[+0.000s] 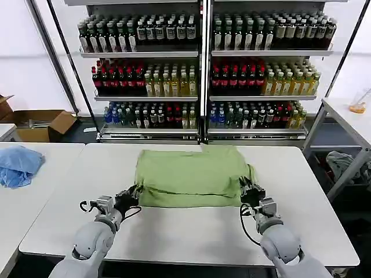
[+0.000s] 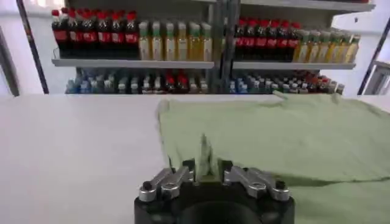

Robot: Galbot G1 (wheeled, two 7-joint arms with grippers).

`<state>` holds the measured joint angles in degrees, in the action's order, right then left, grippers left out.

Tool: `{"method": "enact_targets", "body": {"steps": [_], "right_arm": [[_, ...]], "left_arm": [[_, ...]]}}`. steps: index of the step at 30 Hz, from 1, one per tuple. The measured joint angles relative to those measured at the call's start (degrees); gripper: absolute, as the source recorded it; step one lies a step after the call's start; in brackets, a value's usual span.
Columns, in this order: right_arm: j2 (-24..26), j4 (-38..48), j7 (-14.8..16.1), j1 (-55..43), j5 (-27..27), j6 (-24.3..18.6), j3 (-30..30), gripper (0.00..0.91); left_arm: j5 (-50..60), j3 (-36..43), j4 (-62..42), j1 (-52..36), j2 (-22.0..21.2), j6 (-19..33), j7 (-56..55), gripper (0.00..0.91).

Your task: Fold and organize the clothes.

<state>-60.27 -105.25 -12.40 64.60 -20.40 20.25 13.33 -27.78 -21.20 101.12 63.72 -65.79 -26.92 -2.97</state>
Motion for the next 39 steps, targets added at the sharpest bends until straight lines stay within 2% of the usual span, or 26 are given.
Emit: {"method": "enact_targets", "body": {"steps": [12,13,15,16,17,18,19,39], "right_arm": [[-1.28,0.09,-2.06,4.79,-6.23,2.89,4.41,0.907],[-1.40,0.11,-2.15,5.07,-6.77,3.02,4.48,0.907],[-1.62,0.14,-2.32,5.57,-7.65,3.19,4.69,0.554],[-1.76,0.20,-2.45,5.73,-7.98,3.20,4.73,0.252],[-1.97,0.27,-2.55,5.83,-8.30,3.19,4.73,0.020],[-2.15,0.30,-2.62,5.88,-8.62,3.16,4.73,0.000],[-2.25,0.32,-2.69,5.94,-8.86,3.12,4.74,0.000],[-1.87,-1.63,-2.72,8.39,-10.01,2.02,4.72,0.000]], "left_arm": [[1.14,0.02,0.39,2.11,-0.25,0.51,-0.38,0.907],[1.16,0.11,0.17,2.09,-0.27,0.51,-0.40,0.877],[1.22,0.24,-0.22,2.09,-0.30,0.51,-0.54,0.746],[1.31,0.30,-0.38,2.11,-0.33,0.52,-0.71,0.504],[1.33,0.39,-0.56,2.16,-0.32,0.58,-0.72,0.373],[1.33,0.45,-0.74,2.24,-0.31,0.65,-0.73,0.131],[1.34,0.52,-0.92,2.34,-0.28,0.71,-0.75,0.101],[-1.38,-0.29,-0.97,4.06,0.78,0.12,0.13,0.060]]}}
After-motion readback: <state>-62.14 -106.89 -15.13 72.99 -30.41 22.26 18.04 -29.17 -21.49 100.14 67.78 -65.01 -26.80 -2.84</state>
